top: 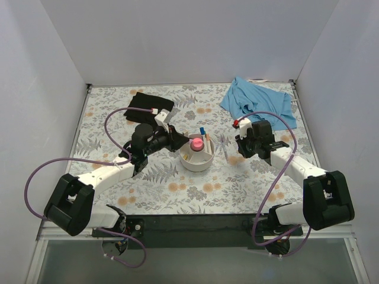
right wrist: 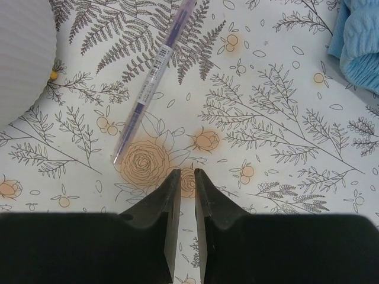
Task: Sort the stationery into containers
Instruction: Place the stationery in the storage box.
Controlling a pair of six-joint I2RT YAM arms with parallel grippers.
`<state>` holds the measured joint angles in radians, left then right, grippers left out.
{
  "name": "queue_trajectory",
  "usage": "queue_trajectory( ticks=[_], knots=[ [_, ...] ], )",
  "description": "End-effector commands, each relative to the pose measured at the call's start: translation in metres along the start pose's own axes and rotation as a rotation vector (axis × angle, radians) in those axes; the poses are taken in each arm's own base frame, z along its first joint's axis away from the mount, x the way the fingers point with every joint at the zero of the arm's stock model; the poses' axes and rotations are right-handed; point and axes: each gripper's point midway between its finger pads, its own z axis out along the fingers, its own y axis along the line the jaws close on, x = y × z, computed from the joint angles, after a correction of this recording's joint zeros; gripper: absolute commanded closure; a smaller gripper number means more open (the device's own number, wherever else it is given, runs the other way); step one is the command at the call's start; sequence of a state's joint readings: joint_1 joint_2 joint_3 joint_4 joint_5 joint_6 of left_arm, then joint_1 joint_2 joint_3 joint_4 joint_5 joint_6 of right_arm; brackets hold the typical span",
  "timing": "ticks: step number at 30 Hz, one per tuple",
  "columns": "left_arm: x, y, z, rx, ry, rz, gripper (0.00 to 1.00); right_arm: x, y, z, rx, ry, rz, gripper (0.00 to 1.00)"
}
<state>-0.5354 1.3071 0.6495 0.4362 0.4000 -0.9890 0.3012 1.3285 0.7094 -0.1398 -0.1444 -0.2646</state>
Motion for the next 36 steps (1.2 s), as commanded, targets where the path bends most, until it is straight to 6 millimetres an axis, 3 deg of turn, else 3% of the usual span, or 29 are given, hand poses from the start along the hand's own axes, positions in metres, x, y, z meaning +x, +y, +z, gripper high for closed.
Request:
queue_trajectory(
  ticks=[1,9,22,23,25,36],
  knots=[
    [-0.006,-0.004,-0.002,-0.007,-0.002,-0.037,1.0,-0.007,-0.002,-0.005,0.008,-0.03,0.002,0.76],
    [0.012,0.001,-0.004,-0.025,0.043,-0.059,1.0,-0.009,-0.003,-0.001,-0.002,-0.025,0.007,0.76],
    [0.022,0.0,-0.005,-0.013,0.075,-0.09,1.0,-0.011,-0.003,0.001,-0.007,-0.025,0.006,0.76],
    [0.021,-0.002,-0.005,-0.008,0.074,-0.092,0.95,-0.011,-0.003,0.001,-0.007,-0.025,0.007,0.76],
    [0.023,-0.002,-0.005,-0.008,0.08,-0.099,0.74,-0.011,-0.003,0.001,-0.006,-0.025,0.007,0.76],
    [0.024,0.001,-0.005,-0.02,0.082,-0.106,0.72,-0.008,-0.002,-0.001,-0.008,-0.025,0.008,0.75]
  ],
)
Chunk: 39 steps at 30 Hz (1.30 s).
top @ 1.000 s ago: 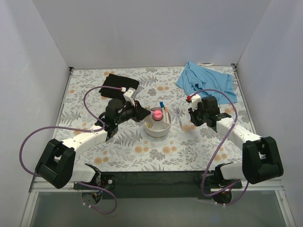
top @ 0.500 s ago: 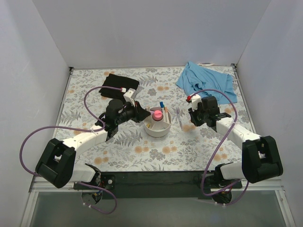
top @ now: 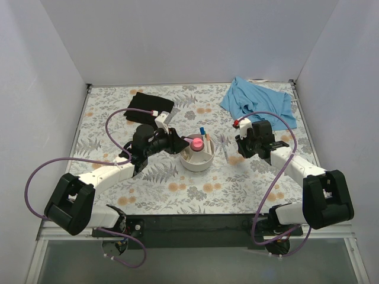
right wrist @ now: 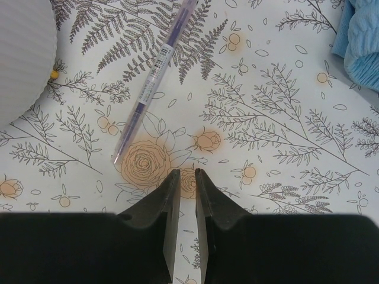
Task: Sort the stationery into containers
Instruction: Place the stationery in the storage box, then pick up the pen from the center of the board.
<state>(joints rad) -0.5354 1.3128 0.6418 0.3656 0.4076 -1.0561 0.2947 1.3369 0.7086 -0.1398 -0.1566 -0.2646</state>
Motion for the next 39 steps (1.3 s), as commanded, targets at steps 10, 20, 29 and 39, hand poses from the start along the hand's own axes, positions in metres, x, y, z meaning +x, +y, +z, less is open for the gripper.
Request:
queue_trajectory(
  ticks=[10,20,29,39],
  knots=[
    [-0.097,0.046,-0.023,-0.365,-0.229,0.205,0.55,-0.03,0.0,0.002,-0.028,-0.065,0.044,0.68],
    [-0.097,0.147,-0.087,-0.729,-0.295,-0.068,0.44,-0.049,-0.018,0.048,-0.01,-0.012,0.143,0.66],
    [-0.085,0.163,-0.103,-0.78,-0.285,-0.085,0.47,-0.074,-0.011,0.077,-0.025,0.001,0.164,0.66],
    [-0.068,0.166,-0.104,-0.779,-0.26,-0.109,0.48,-0.081,0.003,0.088,-0.011,0.023,0.177,0.66]
  ],
)
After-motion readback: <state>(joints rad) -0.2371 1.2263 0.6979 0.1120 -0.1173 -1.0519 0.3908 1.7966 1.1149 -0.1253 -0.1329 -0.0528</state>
